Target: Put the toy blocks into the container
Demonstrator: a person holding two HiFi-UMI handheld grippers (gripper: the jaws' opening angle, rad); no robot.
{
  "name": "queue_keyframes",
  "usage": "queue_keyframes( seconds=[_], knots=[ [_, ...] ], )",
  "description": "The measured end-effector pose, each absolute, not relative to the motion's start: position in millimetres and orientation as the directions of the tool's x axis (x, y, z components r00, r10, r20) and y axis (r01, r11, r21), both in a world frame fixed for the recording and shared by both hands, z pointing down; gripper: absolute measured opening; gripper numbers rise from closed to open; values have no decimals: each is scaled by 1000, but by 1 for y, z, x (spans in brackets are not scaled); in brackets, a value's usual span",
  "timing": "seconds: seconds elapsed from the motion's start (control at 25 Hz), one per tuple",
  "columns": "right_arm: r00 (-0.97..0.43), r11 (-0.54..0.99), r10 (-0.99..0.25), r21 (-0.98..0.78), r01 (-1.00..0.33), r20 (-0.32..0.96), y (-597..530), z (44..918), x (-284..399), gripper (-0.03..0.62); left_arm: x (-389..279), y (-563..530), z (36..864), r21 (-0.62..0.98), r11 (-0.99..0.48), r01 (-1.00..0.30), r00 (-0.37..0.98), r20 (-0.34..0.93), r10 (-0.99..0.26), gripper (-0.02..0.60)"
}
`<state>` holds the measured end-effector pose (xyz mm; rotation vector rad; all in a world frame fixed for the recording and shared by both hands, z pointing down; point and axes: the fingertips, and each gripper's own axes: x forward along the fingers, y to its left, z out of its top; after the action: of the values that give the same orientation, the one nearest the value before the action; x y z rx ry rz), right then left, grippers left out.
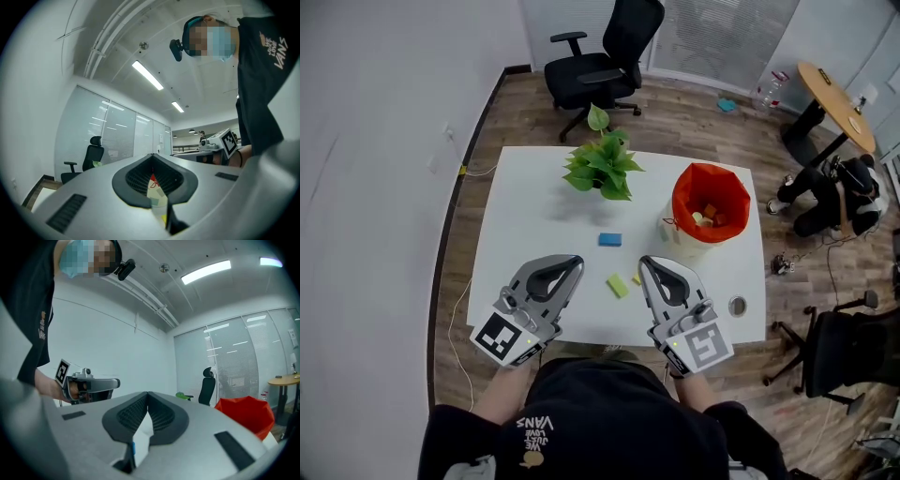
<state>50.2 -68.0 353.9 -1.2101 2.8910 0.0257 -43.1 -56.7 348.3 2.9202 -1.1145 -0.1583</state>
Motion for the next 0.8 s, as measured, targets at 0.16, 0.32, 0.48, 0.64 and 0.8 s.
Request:
queue_keyframes(
  seconds=[0.16,0.32,0.48,0.64,0.8],
  knots=[
    [-700,700,-714,18,-714,-7,-73,354,40,18,-53,-63,344,28,-753,-658,747,-98,-657,11],
    [-717,716,-697,32,-697,-12,-78,356,23,18,-68,-66,343,29,-739,-673,734,-92,-672,11],
    [-751,751,-660,23,-660,-16,-81,353,-1,18,-86,-65,343,15,-717,-697,713,-94,-695,11],
    [-781,780,-624,29,-625,-15,-84,352,-21,18,-105,-64,341,5,-687,-727,683,-101,-723,11],
    [-802,801,-598,35,-598,-9,-84,351,-34,18,-116,-63,340,11,-668,-744,663,-107,-741,11]
  ],
)
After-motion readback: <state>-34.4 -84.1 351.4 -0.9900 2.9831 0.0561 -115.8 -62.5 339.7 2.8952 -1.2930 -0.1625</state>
